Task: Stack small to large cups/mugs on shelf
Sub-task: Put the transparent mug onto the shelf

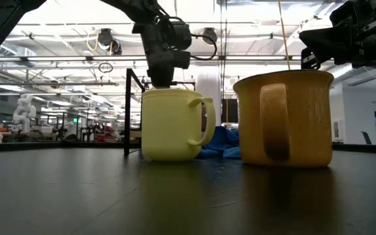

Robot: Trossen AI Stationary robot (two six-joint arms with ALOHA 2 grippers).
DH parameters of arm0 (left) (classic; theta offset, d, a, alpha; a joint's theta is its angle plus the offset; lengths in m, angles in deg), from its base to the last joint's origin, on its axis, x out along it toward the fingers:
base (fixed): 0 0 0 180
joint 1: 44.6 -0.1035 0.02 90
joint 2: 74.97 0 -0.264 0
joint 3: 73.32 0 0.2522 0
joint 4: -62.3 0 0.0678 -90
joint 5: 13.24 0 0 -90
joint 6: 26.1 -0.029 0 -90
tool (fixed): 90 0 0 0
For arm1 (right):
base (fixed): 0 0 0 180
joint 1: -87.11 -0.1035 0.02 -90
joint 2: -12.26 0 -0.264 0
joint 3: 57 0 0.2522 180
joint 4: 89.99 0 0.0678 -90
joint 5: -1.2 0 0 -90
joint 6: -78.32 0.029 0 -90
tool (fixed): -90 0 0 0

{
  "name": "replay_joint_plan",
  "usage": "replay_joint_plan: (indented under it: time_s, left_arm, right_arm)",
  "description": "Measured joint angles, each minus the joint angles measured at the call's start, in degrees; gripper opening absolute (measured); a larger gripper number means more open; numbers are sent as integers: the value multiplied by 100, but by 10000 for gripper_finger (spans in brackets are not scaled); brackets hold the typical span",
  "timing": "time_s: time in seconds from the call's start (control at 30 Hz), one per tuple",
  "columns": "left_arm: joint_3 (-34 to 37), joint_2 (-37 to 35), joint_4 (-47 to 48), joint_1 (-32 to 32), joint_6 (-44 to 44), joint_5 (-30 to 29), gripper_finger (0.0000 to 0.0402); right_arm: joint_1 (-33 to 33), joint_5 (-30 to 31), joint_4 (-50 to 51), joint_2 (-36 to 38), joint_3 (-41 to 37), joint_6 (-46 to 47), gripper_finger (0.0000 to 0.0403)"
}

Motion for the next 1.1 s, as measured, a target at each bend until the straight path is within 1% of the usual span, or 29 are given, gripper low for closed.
replay_joint_plan:
  time_s: [0.13,0.7,1.1]
  left_arm:
    - [97,0,-89,0,-3,4,0]
    - [97,0,-204,-49,88,8,0]
    - [97,0,-229,-48,-135,12,0]
  right_arm:
    - [1,0,0,0,1,0,0]
    - [1,1,0,0,1,42,0]
    - [0,2,-26,1,1,42,0]
